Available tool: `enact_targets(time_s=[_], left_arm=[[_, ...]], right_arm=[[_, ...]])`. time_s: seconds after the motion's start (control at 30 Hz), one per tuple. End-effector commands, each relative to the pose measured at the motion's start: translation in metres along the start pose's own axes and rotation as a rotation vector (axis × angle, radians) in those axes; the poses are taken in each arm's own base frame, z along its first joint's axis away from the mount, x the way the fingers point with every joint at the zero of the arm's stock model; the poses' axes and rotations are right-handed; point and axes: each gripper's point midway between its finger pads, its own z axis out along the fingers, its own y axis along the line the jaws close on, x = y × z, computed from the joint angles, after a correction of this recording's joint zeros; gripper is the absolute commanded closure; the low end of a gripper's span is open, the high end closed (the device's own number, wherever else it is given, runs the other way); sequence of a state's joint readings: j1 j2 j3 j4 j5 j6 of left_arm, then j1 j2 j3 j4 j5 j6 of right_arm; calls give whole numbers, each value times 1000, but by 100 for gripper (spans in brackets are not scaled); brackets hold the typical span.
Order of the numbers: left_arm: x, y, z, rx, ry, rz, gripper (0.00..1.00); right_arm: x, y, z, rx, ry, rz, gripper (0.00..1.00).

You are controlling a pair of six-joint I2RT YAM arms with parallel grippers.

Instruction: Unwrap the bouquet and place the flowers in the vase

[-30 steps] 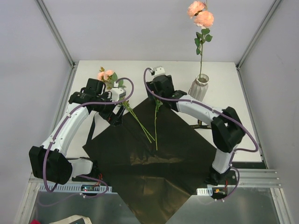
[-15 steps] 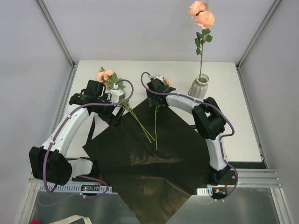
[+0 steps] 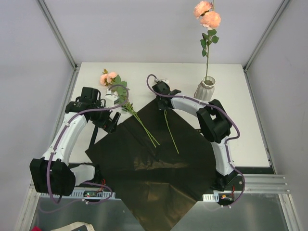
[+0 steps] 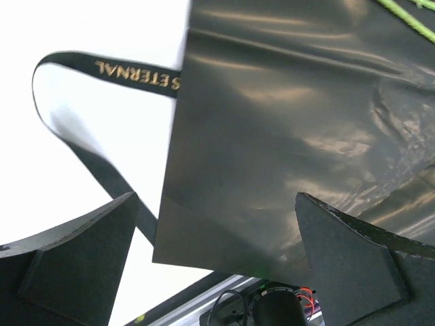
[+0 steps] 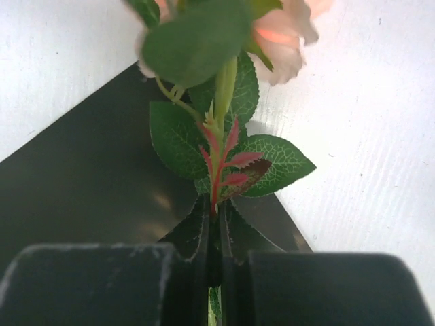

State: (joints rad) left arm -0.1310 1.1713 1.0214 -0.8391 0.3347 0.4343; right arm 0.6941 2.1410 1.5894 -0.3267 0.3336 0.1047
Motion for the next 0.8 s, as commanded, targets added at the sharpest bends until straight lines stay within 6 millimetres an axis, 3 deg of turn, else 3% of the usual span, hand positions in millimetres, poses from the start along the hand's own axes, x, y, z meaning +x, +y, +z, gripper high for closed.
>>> enact_targets(time_s=[0.0,0.03,0.13,0.17,0.23,0.27,0.33,0.37,0.43,0.5,0.53,0.6,0.67,0.77], left_arm=[[7,29,-1,-50,0,-88,1],[4,32,-2,-49,-7,-93,1],[3,49,-6,-58,-25,-159,1],[3,51,-5,-53,-27,-171,1],[1,56,-7,-59,-35,-194,1],[0,57,-7,-56,-37,-199,1],[-2,59,-9,-63,-50,-214,1],[-2,59,-9,-62,-51,-220,1],[-2,62,-9,-75,-57,-238,1],[-2,65,-7,-83,-57,-254,1],[-2,66,-6,-84,-62,-265,1],[0,67,-5,-82,-61,-282,1],[-1,65,-4,-75,-67,-293,1],[-5,63,-5,-63,-82,-303,1]], right_arm=[[-51,-2,-46,-44,-137,60,99],[-63,-2,-56,-62,-182,72,99],[-101,-5,-111,-142,-337,83,99],[-120,-6,-148,-194,-416,91,99],[-139,-6,-185,-262,-531,47,99],[-154,-8,-227,-324,-619,37,99],[-169,-15,-271,-359,-741,-30,99],[-176,-23,-310,-388,-828,-50,99],[-186,-36,-349,-370,-972,-123,99],[-194,-58,-413,-363,-1179,-131,99],[-189,-65,-415,-334,-1214,-151,99],[-192,-96,-463,-246,-1378,-152,99],[-191,-122,-487,-171,-1446,-128,99],[-200,-162,-508,-38,-1524,-50,99]])
